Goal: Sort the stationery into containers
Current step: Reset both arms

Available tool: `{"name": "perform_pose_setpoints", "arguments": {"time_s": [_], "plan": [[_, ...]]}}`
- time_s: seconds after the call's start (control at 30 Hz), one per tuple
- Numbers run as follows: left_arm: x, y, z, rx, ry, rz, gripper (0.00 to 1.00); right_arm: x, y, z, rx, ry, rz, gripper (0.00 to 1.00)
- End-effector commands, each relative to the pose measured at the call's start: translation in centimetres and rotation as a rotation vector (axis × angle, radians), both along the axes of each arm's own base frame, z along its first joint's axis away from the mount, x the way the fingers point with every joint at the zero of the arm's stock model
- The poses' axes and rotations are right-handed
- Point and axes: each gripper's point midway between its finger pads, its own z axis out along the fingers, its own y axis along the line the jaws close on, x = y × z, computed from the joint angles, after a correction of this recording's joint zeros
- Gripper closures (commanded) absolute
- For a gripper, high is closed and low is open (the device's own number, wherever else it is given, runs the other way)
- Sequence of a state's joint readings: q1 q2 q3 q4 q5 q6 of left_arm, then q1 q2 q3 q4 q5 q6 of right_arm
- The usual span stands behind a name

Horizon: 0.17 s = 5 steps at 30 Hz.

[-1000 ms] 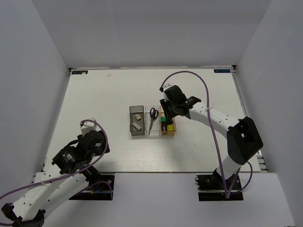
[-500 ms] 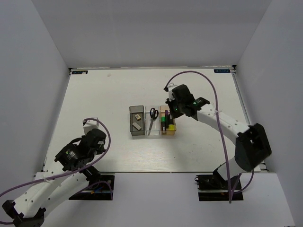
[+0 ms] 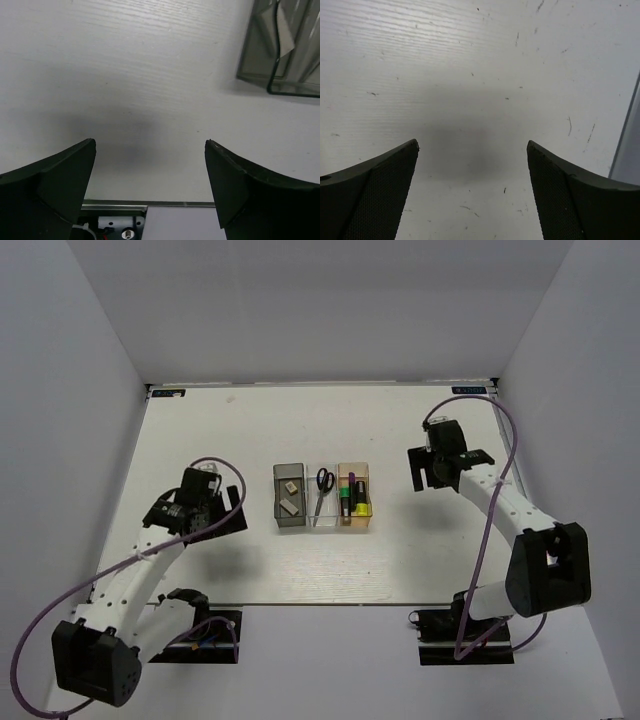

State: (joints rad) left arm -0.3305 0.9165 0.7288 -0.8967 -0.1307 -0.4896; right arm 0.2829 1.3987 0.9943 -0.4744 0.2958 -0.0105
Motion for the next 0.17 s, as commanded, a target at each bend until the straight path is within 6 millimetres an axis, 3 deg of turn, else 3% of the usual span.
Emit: {"name": "perform_pose_setpoints", "arguments": {"time_s": [0.0,0.03,0.13], "plan": [[2.7,-2.6,2.3,-0.191,-0.05,-0.105,0.0,-0.8,-1.7,1.3,-0.074,-0.008,-0.048,0.1],[3.0,-2.0,2.1,-0.197,-0.04,-0.084,0.0,-1.7,-2.0,-0.1,-0.084,0.016,-0.034,0.13],[3.4,-2.3,1.5,-0.213,-0.028,-0.083,0.0,-2.4,-1.9,0.1,-0.059,-0.024,0.018,0.12]]}}
